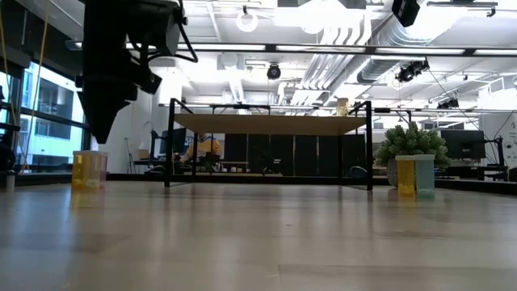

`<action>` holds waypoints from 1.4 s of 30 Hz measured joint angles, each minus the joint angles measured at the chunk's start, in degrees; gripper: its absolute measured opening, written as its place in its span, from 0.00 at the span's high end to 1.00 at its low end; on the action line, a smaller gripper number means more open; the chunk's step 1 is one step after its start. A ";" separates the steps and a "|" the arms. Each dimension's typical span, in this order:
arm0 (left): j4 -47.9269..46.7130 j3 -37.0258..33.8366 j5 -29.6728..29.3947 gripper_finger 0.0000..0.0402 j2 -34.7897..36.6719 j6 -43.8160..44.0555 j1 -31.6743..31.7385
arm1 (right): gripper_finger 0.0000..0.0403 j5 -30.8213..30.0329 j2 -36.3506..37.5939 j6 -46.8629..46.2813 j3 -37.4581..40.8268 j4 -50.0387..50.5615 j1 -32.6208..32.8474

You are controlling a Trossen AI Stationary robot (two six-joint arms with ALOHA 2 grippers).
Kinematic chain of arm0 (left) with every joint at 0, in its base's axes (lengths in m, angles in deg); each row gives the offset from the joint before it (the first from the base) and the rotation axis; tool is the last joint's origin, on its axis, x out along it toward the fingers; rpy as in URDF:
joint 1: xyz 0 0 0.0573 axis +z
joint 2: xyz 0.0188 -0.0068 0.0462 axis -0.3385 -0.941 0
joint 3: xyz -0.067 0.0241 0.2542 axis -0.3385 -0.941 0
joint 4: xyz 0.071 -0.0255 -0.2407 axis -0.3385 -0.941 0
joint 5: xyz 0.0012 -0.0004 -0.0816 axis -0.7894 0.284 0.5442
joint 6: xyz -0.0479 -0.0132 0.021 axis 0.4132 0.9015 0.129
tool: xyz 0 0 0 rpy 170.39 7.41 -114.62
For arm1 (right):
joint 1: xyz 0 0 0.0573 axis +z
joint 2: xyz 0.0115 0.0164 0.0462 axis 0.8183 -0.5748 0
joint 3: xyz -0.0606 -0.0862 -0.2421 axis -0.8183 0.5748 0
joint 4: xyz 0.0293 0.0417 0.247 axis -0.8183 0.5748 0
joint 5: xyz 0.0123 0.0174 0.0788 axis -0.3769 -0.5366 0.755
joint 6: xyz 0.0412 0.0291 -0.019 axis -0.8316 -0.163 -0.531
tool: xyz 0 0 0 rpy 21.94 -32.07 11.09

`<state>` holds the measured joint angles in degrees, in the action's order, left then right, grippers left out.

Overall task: Pick and place medicine bottles onto shelf by color
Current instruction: Put the yellow pill bottle on the shelf aligned with the other yellow pill bottles

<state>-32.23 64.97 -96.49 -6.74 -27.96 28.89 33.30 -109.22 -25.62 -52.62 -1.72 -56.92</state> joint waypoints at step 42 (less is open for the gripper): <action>2.44 -0.84 -0.31 0.46 -5.86 -4.72 1.77 | 1.00 -0.24 0.00 -0.14 0.00 0.10 0.00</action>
<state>-29.79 64.13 -96.80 -12.60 -32.67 30.66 33.06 -109.22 -25.76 -52.62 -1.62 -56.92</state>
